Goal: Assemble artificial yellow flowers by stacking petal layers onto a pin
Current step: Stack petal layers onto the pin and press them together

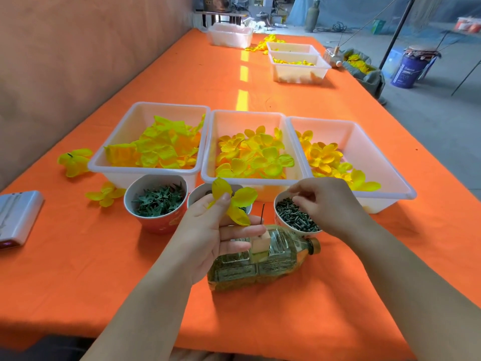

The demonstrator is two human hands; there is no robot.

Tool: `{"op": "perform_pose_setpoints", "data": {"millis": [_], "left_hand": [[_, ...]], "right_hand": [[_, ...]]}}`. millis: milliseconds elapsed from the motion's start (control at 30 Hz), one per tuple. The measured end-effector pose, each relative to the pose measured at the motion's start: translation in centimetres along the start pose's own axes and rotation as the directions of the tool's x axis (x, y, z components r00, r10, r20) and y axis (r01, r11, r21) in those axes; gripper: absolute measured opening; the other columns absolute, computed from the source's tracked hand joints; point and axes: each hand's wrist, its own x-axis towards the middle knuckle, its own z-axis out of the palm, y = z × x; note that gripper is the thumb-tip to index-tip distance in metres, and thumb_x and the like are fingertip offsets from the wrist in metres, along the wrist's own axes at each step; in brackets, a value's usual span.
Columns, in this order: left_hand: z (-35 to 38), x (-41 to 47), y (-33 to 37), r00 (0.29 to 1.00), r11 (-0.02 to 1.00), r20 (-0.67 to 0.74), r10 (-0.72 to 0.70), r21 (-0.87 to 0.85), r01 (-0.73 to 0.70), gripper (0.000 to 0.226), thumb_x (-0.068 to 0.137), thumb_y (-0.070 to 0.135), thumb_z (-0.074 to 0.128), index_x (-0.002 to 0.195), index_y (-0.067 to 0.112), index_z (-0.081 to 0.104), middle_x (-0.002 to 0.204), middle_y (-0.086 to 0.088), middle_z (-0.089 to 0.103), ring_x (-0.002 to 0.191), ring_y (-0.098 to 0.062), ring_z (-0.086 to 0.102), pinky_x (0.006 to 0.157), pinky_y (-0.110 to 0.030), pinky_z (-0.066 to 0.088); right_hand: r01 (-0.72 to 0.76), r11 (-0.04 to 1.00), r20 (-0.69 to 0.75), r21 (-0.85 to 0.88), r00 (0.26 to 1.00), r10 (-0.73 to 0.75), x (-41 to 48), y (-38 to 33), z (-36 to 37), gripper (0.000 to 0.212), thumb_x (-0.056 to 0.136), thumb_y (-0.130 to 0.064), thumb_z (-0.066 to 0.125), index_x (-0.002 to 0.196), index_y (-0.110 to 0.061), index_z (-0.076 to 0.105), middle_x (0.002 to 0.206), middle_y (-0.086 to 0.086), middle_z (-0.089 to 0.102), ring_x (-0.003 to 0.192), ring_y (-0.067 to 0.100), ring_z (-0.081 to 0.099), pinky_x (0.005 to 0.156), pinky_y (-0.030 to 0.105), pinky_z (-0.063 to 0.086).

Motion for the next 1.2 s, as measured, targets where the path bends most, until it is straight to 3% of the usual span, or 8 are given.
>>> {"op": "perform_pose_setpoints", "data": {"millis": [67, 167, 233, 367, 533, 733, 933, 1200], "left_hand": [[0.1, 0.0, 0.1, 1.000, 1.000, 0.008, 0.009, -0.015, -0.009, 0.038, 0.097, 0.042, 0.047, 0.120, 0.014, 0.060, 0.100, -0.020, 0.075, 0.091, -0.030, 0.075, 0.051, -0.027, 0.059], [0.2, 0.0, 0.2, 0.999, 0.999, 0.022, 0.025, -0.041, -0.024, 0.036, 0.098, 0.041, 0.047, 0.118, 0.014, 0.062, 0.101, -0.022, 0.075, 0.091, -0.031, 0.075, 0.052, -0.027, 0.060], [0.3, 0.0, 0.3, 0.999, 0.998, 0.028, 0.032, -0.053, -0.031, 0.034, 0.100, 0.039, 0.046, 0.117, 0.016, 0.064, 0.102, -0.023, 0.074, 0.093, -0.032, 0.075, 0.054, -0.027, 0.061], [0.5, -0.1, 0.5, 0.999, 0.998, 0.027, 0.035, -0.057, -0.033, 0.034, 0.099, 0.039, 0.046, 0.118, 0.018, 0.065, 0.102, -0.023, 0.074, 0.093, -0.032, 0.075, 0.058, -0.027, 0.062], [0.6, -0.2, 0.5, 0.999, 0.998, 0.033, 0.033, -0.059, -0.031, 0.032, 0.101, 0.037, 0.044, 0.117, 0.018, 0.065, 0.103, -0.021, 0.075, 0.093, -0.032, 0.075, 0.058, -0.026, 0.061], [0.6, -0.3, 0.6, 0.999, 0.998, 0.021, 0.035, -0.061, -0.034, 0.035, 0.096, 0.039, 0.049, 0.116, 0.018, 0.068, 0.102, -0.021, 0.075, 0.093, -0.033, 0.075, 0.058, -0.027, 0.061], [0.6, -0.3, 0.5, 0.999, 0.998, 0.027, 0.033, -0.060, -0.031, 0.035, 0.096, 0.041, 0.048, 0.115, 0.019, 0.067, 0.102, -0.023, 0.074, 0.095, -0.034, 0.074, 0.059, -0.028, 0.062], [0.6, -0.2, 0.6, 0.999, 0.997, 0.021, 0.031, -0.069, -0.029, 0.031, 0.099, 0.038, 0.046, 0.113, 0.019, 0.068, 0.102, -0.023, 0.074, 0.092, -0.033, 0.075, 0.056, -0.027, 0.061]], "right_hand": [[-0.035, 0.968, -0.015, 0.248, 0.999, 0.040, -0.7, -1.3, -1.0, 0.016, 0.088, -0.006, 0.070, 0.095, -0.017, 0.079, 0.082, -0.005, 0.075, 0.079, 0.008, 0.068, 0.072, 0.026, 0.051], [-0.002, 0.692, 0.012, 0.722, 1.000, -0.010, -2.6, -4.0, -2.5, 0.014, 0.088, 0.000, 0.070, 0.087, -0.014, 0.074, 0.079, 0.006, 0.077, 0.076, 0.016, 0.076, 0.055, 0.026, 0.054], [0.022, 0.560, 0.027, 0.828, 0.996, -0.079, -3.8, -5.5, -2.9, 0.012, 0.087, -0.005, 0.072, 0.083, -0.016, 0.073, 0.081, 0.009, 0.077, 0.075, 0.022, 0.076, 0.049, 0.025, 0.053], [0.032, 0.656, 0.047, 0.754, 0.993, -0.104, -4.1, -6.4, -1.9, 0.009, 0.087, -0.009, 0.073, 0.082, -0.016, 0.074, 0.074, 0.002, 0.074, 0.065, 0.007, 0.069, 0.050, 0.022, 0.048], [0.025, 0.691, 0.070, 0.723, 0.992, -0.109, -3.9, -6.5, -1.4, 0.007, 0.090, -0.005, 0.069, 0.088, -0.011, 0.072, 0.076, 0.003, 0.075, 0.066, 0.006, 0.070, 0.051, 0.021, 0.049], [0.016, 0.802, 0.063, 0.597, 0.996, -0.067, -3.9, -7.0, -0.9, 0.009, 0.081, -0.032, 0.067, 0.083, -0.025, 0.071, 0.075, -0.004, 0.076, 0.072, 0.012, 0.074, 0.063, 0.037, 0.054], [0.015, 0.736, 0.050, 0.677, 0.997, -0.067, -3.9, -7.1, -1.3, 0.006, 0.092, -0.009, 0.067, 0.088, -0.011, 0.070, 0.074, 0.005, 0.075, 0.072, 0.016, 0.075, 0.055, 0.028, 0.054], [0.132, 0.864, -0.027, 0.485, 0.990, -0.135, -3.8, -7.6, -1.6, 0.012, 0.089, -0.013, 0.070, 0.082, -0.022, 0.070, 0.073, -0.007, 0.073, 0.072, 0.008, 0.073, 0.065, 0.035, 0.056]]}}
